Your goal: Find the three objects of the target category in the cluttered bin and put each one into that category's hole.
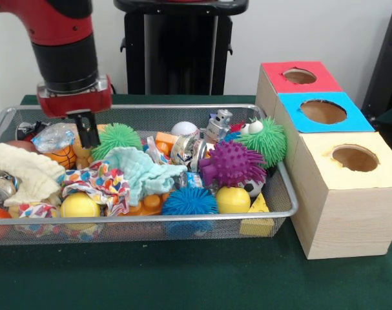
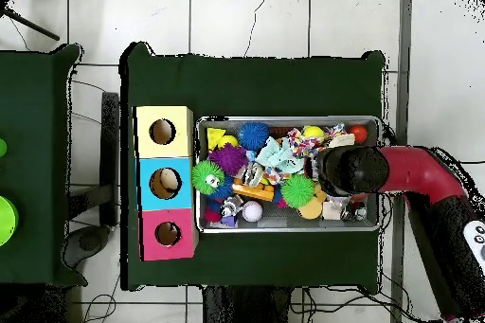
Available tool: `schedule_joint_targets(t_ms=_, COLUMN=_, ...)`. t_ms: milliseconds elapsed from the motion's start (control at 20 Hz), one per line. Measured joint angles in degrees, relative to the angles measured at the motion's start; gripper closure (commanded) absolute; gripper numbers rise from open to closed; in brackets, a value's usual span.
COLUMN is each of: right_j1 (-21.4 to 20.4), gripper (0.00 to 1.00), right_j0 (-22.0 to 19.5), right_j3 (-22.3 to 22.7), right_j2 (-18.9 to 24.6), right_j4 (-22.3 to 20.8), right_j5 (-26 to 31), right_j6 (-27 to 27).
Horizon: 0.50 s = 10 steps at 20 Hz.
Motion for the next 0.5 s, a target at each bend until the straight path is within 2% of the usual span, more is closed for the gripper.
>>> schedule_joint_targets(t_ms=450, right_j1=-0.2, gripper=1.00, right_j0=-5.8, right_j3=2.3, right_j2=-0.1, right_j4=-1.1, right_j5=0.0, right_j6=0.0)
schedule_joint_targets(t_ms=500, right_j1=-0.2, gripper=0.00, right_j0=-6.6, right_j3=2.8, right_j2=-0.1, right_j4=-1.4, right_j5=0.0, right_j6=0.0)
